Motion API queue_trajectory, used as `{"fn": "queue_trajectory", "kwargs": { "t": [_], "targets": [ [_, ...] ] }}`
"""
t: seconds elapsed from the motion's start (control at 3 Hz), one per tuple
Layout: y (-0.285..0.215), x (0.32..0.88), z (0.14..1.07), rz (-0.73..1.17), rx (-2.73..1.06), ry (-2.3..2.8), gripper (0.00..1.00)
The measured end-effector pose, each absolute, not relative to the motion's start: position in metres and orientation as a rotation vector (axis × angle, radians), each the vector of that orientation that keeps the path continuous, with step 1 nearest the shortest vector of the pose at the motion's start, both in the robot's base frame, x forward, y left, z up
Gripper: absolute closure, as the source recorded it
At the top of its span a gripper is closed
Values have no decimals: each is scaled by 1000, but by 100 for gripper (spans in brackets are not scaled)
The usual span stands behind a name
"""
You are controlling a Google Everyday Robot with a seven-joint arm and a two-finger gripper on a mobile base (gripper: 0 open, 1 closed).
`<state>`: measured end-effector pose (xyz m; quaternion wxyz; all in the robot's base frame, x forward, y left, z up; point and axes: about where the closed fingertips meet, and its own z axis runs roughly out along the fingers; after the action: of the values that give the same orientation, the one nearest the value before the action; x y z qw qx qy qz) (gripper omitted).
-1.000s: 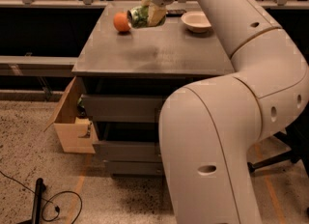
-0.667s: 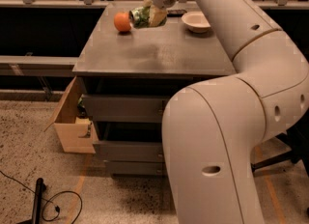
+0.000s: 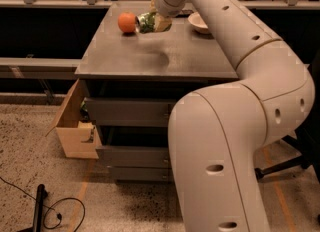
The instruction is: Move green can near orange
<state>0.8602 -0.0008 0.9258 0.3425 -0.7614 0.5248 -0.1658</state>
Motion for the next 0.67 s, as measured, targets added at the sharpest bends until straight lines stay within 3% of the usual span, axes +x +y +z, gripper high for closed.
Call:
{"fn": "queue_trajectory", "kwargs": {
  "t": [0.33, 0.67],
  "targets": [
    [8, 871, 908, -414, -2004, 1353, 100],
    [14, 882, 898, -419, -2007, 1355, 82]
  ]
}}
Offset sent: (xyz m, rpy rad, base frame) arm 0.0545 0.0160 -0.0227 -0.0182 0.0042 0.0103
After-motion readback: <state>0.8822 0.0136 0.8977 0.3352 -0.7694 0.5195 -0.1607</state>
